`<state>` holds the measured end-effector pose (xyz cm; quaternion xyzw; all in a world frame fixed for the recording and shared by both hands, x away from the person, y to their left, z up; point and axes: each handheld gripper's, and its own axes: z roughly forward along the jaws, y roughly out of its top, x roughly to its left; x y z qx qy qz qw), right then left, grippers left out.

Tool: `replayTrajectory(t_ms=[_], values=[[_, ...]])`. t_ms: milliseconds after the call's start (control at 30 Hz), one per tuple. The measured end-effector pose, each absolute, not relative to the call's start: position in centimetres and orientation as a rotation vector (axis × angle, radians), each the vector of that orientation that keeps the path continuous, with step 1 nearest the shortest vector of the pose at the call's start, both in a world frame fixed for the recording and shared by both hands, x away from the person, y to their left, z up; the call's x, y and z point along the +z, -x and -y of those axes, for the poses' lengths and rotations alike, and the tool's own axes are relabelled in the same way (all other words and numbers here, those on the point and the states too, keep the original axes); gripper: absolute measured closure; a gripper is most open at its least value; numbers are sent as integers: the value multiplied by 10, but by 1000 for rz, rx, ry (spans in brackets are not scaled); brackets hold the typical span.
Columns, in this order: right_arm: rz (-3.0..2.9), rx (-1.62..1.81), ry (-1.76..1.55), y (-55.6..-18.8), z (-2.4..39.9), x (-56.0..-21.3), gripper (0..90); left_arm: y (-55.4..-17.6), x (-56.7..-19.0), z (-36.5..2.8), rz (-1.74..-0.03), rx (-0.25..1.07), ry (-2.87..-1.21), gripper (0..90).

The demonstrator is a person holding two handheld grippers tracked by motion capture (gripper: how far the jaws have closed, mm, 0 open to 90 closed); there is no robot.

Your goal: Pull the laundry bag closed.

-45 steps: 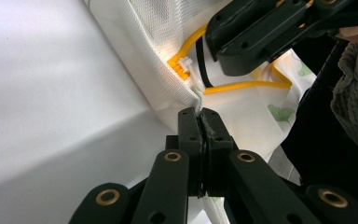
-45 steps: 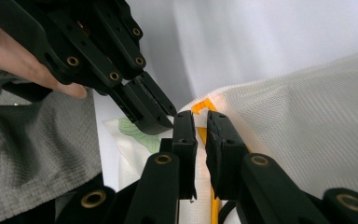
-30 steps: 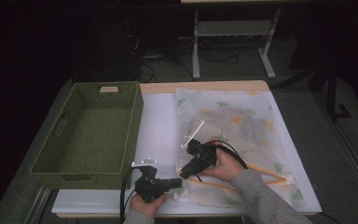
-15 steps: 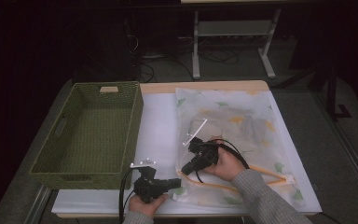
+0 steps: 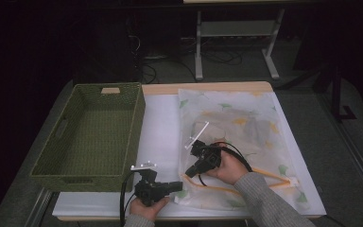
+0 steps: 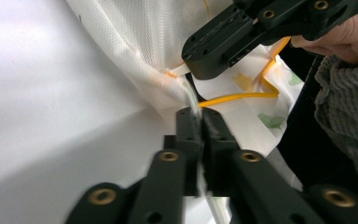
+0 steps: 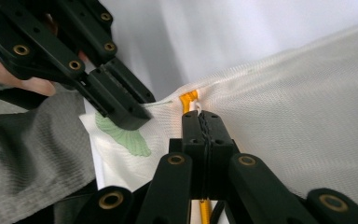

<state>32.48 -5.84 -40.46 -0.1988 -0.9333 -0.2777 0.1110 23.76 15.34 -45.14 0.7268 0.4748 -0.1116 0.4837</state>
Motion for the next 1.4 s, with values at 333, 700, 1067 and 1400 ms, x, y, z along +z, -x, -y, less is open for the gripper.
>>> replayTrajectory(t_ms=[333, 700, 1067, 1400], values=[[2822, -820, 474, -316, 59, -401, 882, -251, -452, -156, -1215, -411, -1728, 546], [2720, -845, 625, -322, 70, -411, 831, -249, -451, -150, -1195, -345, -1776, 867], [2551, -872, 708, -326, 72, -424, 734, -246, -447, -155, -1157, -296, -1738, 873], [2479, -939, 714, -331, 75, -424, 794, -245, -449, -159, -1141, -306, -1724, 876]])
